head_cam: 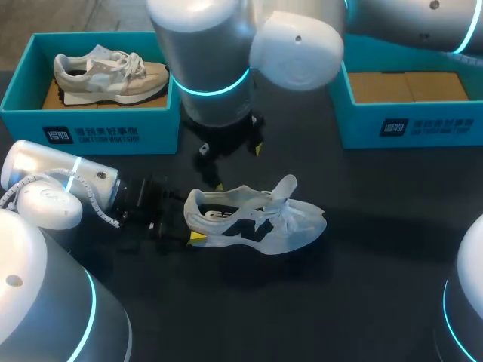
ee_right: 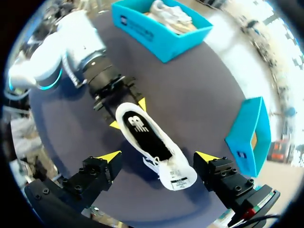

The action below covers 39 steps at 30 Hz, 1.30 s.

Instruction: Take the shoe out of the shoebox, open the shoe tongue, remove and reinsert the insole, then place the shoe into the shoebox

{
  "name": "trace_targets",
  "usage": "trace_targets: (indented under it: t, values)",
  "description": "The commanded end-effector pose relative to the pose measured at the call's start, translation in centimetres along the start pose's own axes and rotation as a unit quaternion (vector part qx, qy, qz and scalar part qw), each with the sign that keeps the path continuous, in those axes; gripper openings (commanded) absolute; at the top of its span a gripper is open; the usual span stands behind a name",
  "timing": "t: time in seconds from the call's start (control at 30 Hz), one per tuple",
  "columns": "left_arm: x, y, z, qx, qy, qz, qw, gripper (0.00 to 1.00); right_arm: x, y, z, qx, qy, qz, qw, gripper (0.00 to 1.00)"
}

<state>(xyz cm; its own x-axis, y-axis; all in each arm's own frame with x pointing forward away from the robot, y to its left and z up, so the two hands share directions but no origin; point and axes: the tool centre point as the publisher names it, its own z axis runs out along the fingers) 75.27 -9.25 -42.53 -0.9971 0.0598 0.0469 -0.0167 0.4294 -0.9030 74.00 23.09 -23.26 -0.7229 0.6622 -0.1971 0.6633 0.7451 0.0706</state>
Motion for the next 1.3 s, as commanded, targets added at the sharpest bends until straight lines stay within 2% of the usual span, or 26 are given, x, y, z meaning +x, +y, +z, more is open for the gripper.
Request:
trace_targets:
  t: [0.03, 0.17, 0.7, 0.93, 0.97, 1.0, 1.03, 1.3]
  values:
    - [-0.3, 0.3, 0.5, -0.001, 0.000, 0.000, 1.000, 0.00, -0.5, -0.8, 0.5, -0.032, 0.066, -0.113, 0.991, 1.00]
    - [-0.3, 0.3, 0.5, -0.001, 0.000, 0.000, 1.000, 0.00, -0.3, -1.3, 0.4, -0.054, 0.095, -0.149, 0.983, 1.00]
    - [-0.3, 0.3, 0.5, -0.001, 0.000, 0.000, 1.000, 0.00, -0.3, -1.3, 0.4, -0.054, 0.095, -0.149, 0.983, 1.00]
    - [-0.3, 0.3, 0.5, -0.001, 0.000, 0.000, 1.000, 0.00, 0.0, -2.5, 1.8, -0.081, 0.057, -0.164, 0.981, 1.00]
    - [-0.3, 0.3, 0.5, -0.001, 0.000, 0.000, 1.000, 0.00, 0.1, -2.6, 2.0, -0.071, 0.055, -0.167, 0.982, 0.46]
    - [-0.3, 0.3, 0.5, -0.001, 0.000, 0.000, 1.000, 0.00, 0.1, -2.7, 2.1, -0.072, 0.053, -0.166, 0.982, 0.11]
    - [-0.3, 0.3, 0.5, -0.001, 0.000, 0.000, 1.000, 0.00, 0.1, -2.8, 2.2, -0.077, 0.054, -0.170, 0.981, 0.00]
    - [-0.3, 0.3, 0.5, -0.001, 0.000, 0.000, 1.000, 0.00, 0.7, -2.1, 3.1, -0.070, 0.062, -0.193, 0.977, 0.00]
